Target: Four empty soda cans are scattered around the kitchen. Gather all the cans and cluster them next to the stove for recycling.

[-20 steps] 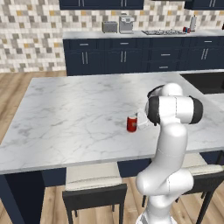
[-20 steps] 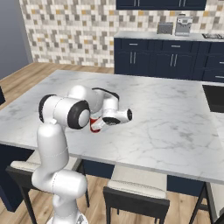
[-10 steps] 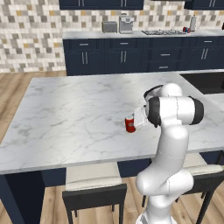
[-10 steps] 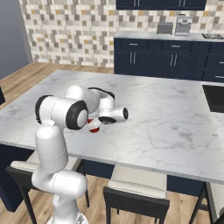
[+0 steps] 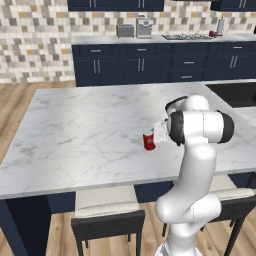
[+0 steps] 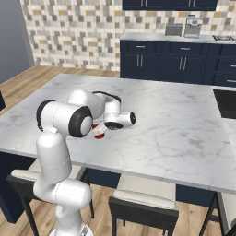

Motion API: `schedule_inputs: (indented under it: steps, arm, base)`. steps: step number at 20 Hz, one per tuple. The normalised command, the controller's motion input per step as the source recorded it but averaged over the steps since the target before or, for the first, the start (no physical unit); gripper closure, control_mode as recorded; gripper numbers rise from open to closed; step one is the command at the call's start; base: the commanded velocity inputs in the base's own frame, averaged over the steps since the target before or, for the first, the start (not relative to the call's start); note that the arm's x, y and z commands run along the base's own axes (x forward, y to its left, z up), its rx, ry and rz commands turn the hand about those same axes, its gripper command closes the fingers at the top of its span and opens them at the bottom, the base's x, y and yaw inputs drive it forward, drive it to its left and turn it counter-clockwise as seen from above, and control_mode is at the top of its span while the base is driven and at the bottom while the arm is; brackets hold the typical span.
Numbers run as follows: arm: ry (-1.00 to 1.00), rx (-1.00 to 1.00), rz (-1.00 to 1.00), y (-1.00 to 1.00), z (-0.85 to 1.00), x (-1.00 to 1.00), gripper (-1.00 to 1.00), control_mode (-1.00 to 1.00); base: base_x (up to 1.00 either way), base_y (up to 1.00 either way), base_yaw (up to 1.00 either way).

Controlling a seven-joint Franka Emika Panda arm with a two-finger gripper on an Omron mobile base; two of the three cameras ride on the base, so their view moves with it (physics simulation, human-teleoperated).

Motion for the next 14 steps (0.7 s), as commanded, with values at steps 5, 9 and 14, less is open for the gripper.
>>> schedule_inputs:
  steps: [5, 9, 14]
  arm:
    - [-0.13, 0.03, 0.04, -0.07, 0.78, -0.47, 1.0, -1.0]
    - [-0.18, 0.02, 0.05, -0.02, 0.84, -0.64, 1.0, -1.0]
    - [-0.17, 0.02, 0.03, 0.0, 0.6, -0.73, 1.0, -1.0]
  base:
    - [0.0, 0.0, 0.0]
    - [0.0, 0.0, 0.0]
    - [0.0, 0.0, 0.0]
